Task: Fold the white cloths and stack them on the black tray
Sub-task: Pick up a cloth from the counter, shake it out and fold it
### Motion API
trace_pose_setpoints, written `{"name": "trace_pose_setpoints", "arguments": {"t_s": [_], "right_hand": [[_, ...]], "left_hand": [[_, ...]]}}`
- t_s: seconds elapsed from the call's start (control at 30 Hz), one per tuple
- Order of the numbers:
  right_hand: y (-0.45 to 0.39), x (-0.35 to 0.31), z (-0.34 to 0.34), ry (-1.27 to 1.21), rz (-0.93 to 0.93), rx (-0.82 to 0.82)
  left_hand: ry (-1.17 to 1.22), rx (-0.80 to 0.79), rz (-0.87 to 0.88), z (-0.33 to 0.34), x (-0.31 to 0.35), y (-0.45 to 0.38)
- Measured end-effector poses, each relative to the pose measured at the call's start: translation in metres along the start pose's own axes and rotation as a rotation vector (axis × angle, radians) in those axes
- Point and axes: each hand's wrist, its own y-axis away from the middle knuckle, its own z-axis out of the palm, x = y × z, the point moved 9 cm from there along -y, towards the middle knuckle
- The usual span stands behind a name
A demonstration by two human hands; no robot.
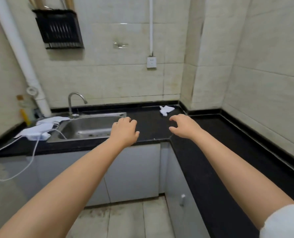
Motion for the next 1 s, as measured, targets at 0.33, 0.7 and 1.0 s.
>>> {"name": "trace_pose_setpoints", "arguments": {"t_s": [0.33, 0.7, 1.0], "right_hand": [[-0.232, 0.041, 0.039, -0.106, -0.002, 0.032], [-0.464, 0.156, 0.150, -0.114, 0.342, -0.037], [-0.520, 0.261, 0.280, -0.131, 0.629, -0.239]], "left_hand": [[0.039, -0.051, -0.048, 0.052, -0.052, -0.212], [0.069, -0.238, 0.090, 0.203, -0.104, -0.469], [0.240, -0.465, 0.197, 0.374, -0.082, -0.552]]}}
